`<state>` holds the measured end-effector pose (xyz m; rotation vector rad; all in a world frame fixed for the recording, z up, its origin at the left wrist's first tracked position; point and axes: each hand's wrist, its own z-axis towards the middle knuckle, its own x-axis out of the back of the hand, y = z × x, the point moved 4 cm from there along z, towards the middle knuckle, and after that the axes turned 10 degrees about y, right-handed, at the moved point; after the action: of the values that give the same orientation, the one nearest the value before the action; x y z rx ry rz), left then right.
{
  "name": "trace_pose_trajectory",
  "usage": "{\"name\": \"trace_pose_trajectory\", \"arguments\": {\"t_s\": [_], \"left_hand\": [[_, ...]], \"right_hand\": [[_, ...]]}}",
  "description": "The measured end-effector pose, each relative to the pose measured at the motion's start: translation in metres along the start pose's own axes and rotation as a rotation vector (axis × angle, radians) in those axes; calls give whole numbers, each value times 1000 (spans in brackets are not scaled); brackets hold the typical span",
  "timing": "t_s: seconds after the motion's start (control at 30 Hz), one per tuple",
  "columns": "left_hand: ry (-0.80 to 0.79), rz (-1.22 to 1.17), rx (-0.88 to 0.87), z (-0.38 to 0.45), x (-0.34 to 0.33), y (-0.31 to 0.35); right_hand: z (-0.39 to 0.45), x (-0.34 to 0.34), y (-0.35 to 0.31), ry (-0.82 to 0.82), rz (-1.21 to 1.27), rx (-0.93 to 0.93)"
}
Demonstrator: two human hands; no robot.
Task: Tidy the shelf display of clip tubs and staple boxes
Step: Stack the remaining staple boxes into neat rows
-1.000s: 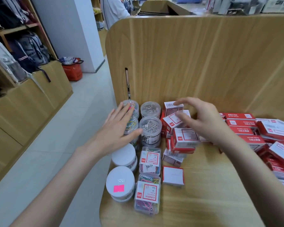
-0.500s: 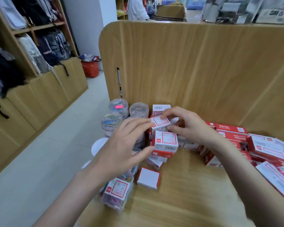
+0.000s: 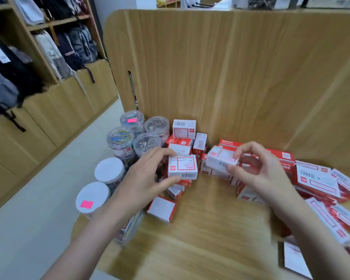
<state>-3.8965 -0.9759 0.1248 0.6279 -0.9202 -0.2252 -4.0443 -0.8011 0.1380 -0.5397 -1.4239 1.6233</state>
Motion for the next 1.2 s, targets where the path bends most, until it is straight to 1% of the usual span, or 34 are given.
{"name": "trace_pose_trajectory", "arguments": {"t_s": [0.07,0.13,0.2,0.23,0.27,0.33,0.43,0.53,0.6,0.7,0.8,0.9,1.0,1.07,1.1,1.2], "left_hand": [[-6,-35,-15,-4,4,4],[-21,-68,-62,-13,7,12],[-54,-66,-147,-28,7,21],[-76,-39,-203,-37,5,24],[-94,8,-259,-45,2,24],[-134,97,-324,-58,-5,18],[-225,172,-343,-67,-14,6],[-272,188,-359,-68,-20,-1],[-265,202,-366,-65,-20,1],[-240,221,-373,-62,-21,4],[-167,233,-359,-60,-24,5],[-62,317,-351,-56,-20,2],[-88,367,-337,-56,-18,-7],[-100,308,-290,-56,-14,-9],[-76,254,-260,-55,-10,-8],[57,143,-225,-39,7,1]], "right_hand": [[-13,-2,3,-107,-81,4],[-24,-9,7,-271,-231,17],[-37,-17,14,-399,-290,-7],[-43,-21,18,-436,-308,-17],[-49,-25,22,-460,-335,-9],[-57,-32,28,-488,-442,66],[-62,-38,32,-521,-599,169],[-65,-40,31,-539,-666,195],[-67,-39,29,-526,-663,179],[-73,-46,17,-473,-563,196],[-74,-59,12,-464,-587,225],[-61,-52,7,-359,-590,262],[-47,-36,-2,-267,-512,220],[-36,-29,-7,-204,-494,228],[-31,-27,-9,-162,-507,248],[-8,-26,-11,-44,-579,306]]}}
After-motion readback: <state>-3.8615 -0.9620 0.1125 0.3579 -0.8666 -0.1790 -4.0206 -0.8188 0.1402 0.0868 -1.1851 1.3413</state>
